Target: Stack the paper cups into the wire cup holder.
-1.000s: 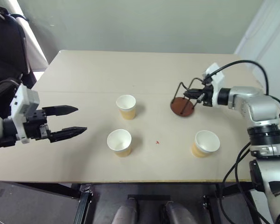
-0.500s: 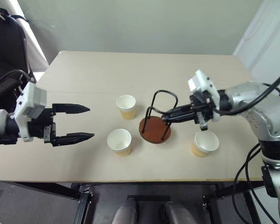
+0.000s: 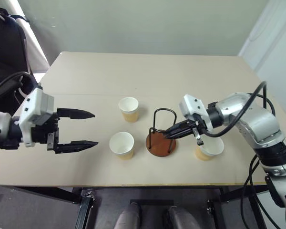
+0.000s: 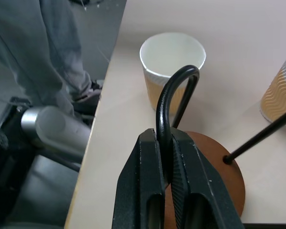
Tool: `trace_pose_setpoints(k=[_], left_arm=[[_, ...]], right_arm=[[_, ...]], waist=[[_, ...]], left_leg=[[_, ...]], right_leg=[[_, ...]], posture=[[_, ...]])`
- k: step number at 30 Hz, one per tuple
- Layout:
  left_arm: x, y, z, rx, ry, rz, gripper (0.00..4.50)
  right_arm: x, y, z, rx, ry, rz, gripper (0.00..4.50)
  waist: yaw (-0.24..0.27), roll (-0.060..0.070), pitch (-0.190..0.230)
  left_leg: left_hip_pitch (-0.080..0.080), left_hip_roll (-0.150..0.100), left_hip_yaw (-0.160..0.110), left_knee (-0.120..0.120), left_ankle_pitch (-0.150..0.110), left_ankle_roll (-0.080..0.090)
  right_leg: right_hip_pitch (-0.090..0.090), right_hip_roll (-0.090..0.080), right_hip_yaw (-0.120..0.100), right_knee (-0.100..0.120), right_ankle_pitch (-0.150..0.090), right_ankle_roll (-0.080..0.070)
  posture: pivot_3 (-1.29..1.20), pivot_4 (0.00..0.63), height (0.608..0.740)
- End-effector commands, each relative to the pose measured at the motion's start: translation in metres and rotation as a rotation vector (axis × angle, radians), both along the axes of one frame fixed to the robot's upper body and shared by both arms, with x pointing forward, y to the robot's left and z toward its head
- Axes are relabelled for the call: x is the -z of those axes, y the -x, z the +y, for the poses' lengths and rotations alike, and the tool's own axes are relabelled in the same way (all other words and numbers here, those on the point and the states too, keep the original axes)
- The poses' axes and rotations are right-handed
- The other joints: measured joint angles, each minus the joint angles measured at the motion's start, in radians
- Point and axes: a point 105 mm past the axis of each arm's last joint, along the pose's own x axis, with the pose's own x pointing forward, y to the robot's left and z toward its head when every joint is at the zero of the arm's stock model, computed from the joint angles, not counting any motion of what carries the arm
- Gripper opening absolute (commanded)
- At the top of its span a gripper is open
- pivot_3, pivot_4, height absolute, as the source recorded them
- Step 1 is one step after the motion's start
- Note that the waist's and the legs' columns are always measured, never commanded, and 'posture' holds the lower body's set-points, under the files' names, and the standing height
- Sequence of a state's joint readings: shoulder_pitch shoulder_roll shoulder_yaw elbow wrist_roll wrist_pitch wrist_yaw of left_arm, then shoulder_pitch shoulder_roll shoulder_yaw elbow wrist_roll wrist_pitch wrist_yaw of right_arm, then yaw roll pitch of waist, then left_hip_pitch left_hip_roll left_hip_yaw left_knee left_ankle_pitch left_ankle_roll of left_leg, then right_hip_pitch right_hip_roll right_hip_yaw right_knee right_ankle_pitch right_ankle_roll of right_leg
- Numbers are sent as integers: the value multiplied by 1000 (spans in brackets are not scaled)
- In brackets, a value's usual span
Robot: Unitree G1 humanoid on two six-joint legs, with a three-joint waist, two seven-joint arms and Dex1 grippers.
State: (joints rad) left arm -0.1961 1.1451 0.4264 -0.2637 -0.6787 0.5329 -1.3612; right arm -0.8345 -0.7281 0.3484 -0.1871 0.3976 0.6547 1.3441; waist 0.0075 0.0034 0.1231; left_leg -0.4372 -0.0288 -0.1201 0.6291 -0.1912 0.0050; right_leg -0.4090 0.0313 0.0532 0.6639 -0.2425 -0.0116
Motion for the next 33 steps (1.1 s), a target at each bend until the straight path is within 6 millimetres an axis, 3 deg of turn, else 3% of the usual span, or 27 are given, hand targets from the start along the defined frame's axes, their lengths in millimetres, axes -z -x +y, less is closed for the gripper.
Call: trace_pose_setpoints(k=[1, 2, 5, 11, 15, 19, 22, 27, 31, 33], left_arm=[[-10, 2, -1, 0, -27, -45, 4500], [-11, 2, -1, 0, -27, -46, 4500], [-11, 1, -1, 2, -28, -47, 4500], [-10, 1, -1, 3, -29, -46, 4500], [-12, 1, -1, 6, -34, -52, 4500], [-19, -1, -8, 59, -45, -77, 4500], [-20, -3, -14, 97, -56, -80, 4500], [-11, -8, -17, 131, -97, -56, 4500], [-8, -12, -17, 145, -115, -50, 4500], [-9, -12, -19, 154, -112, -54, 4500]], right_arm=[[-6, 1, 3, -42, -2, -41, 17], [-5, 2, 3, -48, 0, -41, 17], [-3, 4, 2, -67, 14, -35, 748], [-4, 6, 0, -76, 24, -44, 2853], [-26, 0, -8, -42, -4, -114, 4253], [-76, 7, -53, 58, -14, -162, 4253], [-82, 19, -75, 117, 30, -162, 4253], [-57, 30, -98, 230, 156, -99, 4253], [-23, 34, -105, 281, 274, -67, 4253], [-16, 32, -106, 302, 296, -75, 4253]], waist=[[0, 0, 0], [0, 0, 0], [0, 0, 0], [0, 0, 0], [0, 0, 0], [12, 1, 0], [23, -3, -2], [9, -4, -1], [5, -3, -1], [4, -3, -1]], left_leg=[[0, 0, 0, 0, 0, 0], [0, 0, 0, 0, 0, 0], [0, 0, 0, 0, 0, 0], [0, 0, 0, 0, 0, -1], [0, 0, 0, 0, 0, -1], [-3, 0, 0, 0, 0, -1], [-4, 0, -1, 0, -2, -3], [0, 2, 0, 0, -5, -8], [0, 4, 1, 0, -4, -8], [0, 5, 1, 0, -4, -7]], right_leg=[[0, 0, 0, 0, 0, 0], [0, 0, 0, 0, 0, 0], [0, 0, 0, 0, 0, -1], [0, 0, 0, 0, 0, -1], [0, 0, 0, 0, 0, -1], [-2, 0, 0, 0, 0, -2], [-1, 0, 0, -1, -1, -3], [1, 2, 0, -1, -3, -4], [1, 3, 0, 0, -3, -3], [1, 4, 0, 0, -3, -2]], posture=[[0, 150, 740], [0, 150, 740], [0, 150, 740], [0, 150, 740], [0, 150, 740], [0, 150, 740], [0, 150, 740], [0, 150, 740], [0, 150, 740], [0, 150, 740]])
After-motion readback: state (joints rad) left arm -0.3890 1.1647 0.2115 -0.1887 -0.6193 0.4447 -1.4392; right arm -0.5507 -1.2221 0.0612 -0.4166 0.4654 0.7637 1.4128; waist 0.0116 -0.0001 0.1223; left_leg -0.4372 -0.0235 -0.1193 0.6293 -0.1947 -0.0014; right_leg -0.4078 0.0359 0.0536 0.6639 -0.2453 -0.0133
